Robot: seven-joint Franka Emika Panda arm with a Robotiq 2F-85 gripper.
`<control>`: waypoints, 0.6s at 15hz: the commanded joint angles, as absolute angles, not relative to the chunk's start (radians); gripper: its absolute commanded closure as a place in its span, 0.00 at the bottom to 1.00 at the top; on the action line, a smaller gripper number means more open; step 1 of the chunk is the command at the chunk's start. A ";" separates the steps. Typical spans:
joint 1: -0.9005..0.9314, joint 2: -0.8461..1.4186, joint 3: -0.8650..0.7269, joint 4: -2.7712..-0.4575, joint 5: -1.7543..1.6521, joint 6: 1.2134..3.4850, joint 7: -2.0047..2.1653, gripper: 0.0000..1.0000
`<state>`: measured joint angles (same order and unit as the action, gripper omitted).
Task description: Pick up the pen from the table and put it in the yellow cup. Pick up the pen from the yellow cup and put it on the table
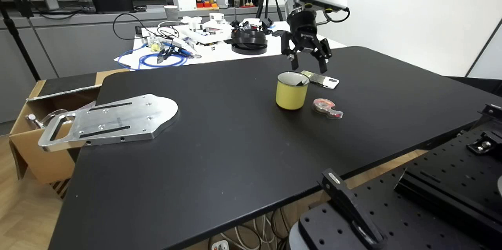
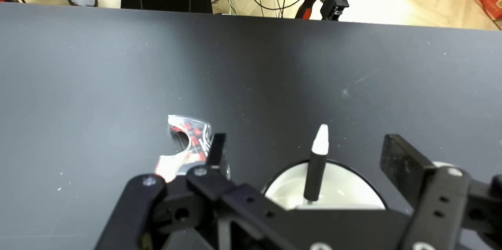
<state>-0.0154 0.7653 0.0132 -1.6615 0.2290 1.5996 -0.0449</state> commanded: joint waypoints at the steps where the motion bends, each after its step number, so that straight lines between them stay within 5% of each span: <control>1: -0.018 0.782 0.026 -1.642 0.227 1.597 -0.039 0.00; 2: -0.018 0.786 0.027 -1.641 0.227 1.598 -0.040 0.00; 3: -0.017 0.788 0.029 -1.642 0.227 1.605 -0.041 0.25; 4: -0.016 0.790 0.030 -1.643 0.227 1.609 -0.041 0.25; 9: -0.017 0.807 0.037 -1.636 0.228 1.614 -0.043 0.61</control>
